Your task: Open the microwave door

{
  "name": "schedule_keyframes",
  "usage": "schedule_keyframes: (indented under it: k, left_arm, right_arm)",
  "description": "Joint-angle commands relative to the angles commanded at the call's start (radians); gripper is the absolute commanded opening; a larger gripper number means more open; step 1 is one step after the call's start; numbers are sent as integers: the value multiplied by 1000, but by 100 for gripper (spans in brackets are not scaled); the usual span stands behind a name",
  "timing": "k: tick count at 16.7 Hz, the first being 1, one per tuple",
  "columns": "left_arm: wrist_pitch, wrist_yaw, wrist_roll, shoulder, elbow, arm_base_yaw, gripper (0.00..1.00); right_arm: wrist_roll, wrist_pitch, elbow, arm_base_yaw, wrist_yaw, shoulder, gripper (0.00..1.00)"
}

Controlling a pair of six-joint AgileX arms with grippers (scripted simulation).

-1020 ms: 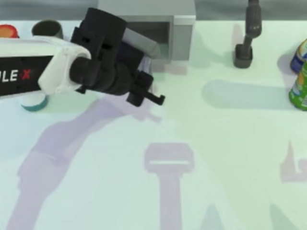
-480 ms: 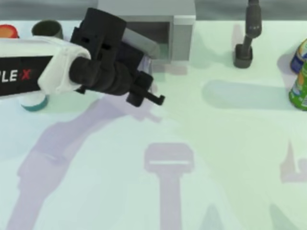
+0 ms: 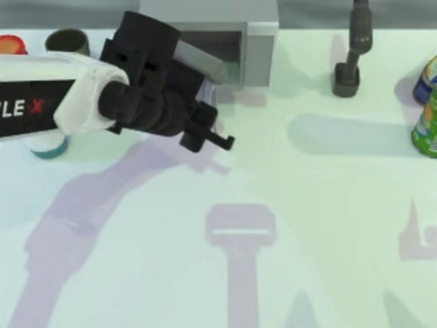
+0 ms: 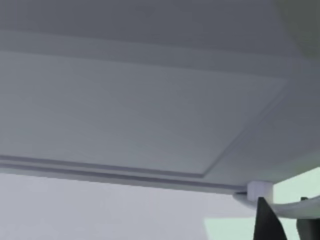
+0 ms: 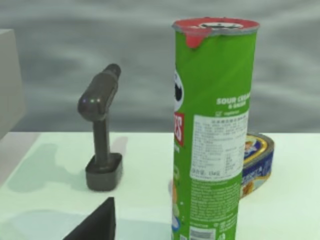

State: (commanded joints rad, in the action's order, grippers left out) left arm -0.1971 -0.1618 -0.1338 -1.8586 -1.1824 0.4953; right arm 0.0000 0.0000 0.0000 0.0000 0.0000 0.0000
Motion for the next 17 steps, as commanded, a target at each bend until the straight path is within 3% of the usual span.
schedule_keyframes:
  k: [6, 17]
  left_arm:
    - [-5, -36, -59, 17, 18, -31, 0]
    - [-6, -38, -63, 17, 19, -32, 0]
  right_arm:
    - [0, 0, 0, 0, 0, 0, 100]
    - [0, 0, 0, 0, 0, 0, 100]
